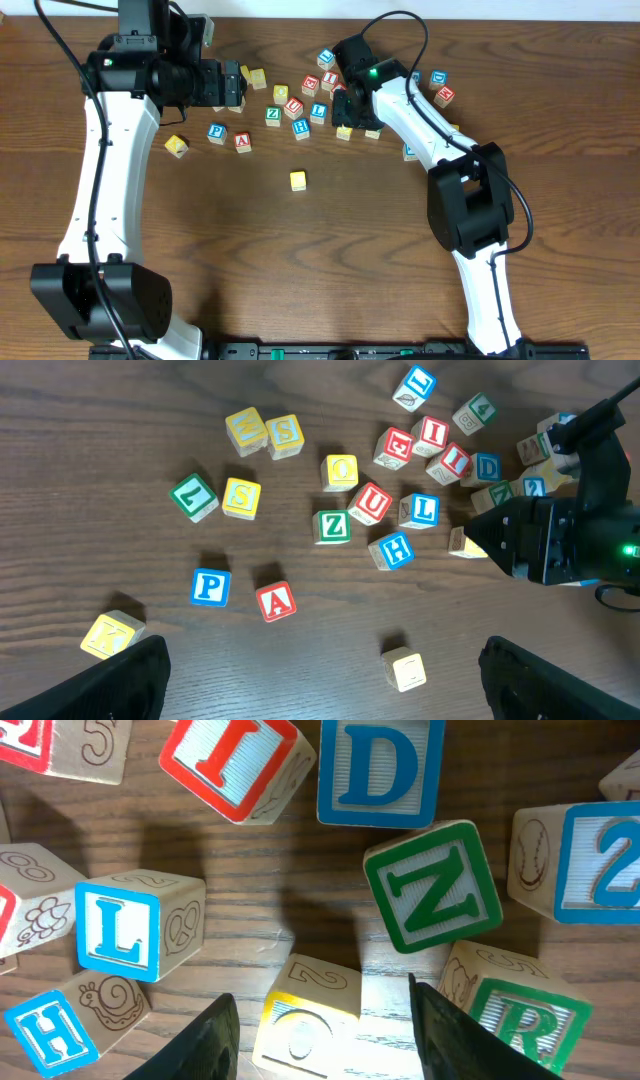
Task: Spell out CORL
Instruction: 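Move the right gripper into the pile and grasp the yellow O block, then carry the O block and set it right of the C block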
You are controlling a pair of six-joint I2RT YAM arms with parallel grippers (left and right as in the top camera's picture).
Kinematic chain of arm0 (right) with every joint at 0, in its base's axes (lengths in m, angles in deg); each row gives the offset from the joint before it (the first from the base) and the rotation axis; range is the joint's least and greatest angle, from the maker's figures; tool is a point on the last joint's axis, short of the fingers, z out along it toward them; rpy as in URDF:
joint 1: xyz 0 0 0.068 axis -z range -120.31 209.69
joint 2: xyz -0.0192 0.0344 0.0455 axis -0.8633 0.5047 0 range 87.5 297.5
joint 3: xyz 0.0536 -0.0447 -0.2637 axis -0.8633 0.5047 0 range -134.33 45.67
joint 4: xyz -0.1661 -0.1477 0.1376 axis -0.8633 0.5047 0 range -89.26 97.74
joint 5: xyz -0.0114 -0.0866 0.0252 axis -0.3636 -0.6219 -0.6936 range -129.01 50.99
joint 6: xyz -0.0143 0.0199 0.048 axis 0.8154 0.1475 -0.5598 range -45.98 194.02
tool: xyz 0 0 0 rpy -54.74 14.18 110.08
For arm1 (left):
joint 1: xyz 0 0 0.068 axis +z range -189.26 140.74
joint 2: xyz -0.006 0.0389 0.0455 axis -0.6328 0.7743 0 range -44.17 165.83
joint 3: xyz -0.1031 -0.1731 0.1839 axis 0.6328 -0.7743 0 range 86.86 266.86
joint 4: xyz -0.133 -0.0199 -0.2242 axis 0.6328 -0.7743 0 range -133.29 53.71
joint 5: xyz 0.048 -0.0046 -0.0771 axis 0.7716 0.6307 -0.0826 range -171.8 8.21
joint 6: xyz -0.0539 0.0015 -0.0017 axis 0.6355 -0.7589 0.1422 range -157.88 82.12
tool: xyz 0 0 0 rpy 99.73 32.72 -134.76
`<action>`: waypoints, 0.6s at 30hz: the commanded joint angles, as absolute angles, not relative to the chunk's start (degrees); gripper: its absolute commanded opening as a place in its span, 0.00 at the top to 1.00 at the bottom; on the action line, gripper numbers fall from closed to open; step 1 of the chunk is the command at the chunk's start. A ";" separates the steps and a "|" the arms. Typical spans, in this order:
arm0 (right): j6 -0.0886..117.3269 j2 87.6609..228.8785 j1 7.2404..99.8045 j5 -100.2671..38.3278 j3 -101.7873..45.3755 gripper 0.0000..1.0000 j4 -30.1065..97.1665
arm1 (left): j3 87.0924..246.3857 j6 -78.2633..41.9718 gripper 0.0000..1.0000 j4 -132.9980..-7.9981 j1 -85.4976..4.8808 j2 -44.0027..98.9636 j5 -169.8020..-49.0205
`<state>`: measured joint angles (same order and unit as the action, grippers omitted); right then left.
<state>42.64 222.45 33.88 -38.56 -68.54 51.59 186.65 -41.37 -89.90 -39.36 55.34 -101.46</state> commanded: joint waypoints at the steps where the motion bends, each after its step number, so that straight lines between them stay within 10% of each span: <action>1: 40.67 223.37 32.49 -39.40 -68.54 0.50 51.29 | 188.18 -42.16 0.02 -90.03 -39.23 55.71 -102.33; 18: 38.88 226.04 32.11 -38.61 -68.52 0.53 52.40 | 188.18 -42.16 0.02 -90.03 -39.23 55.71 -102.33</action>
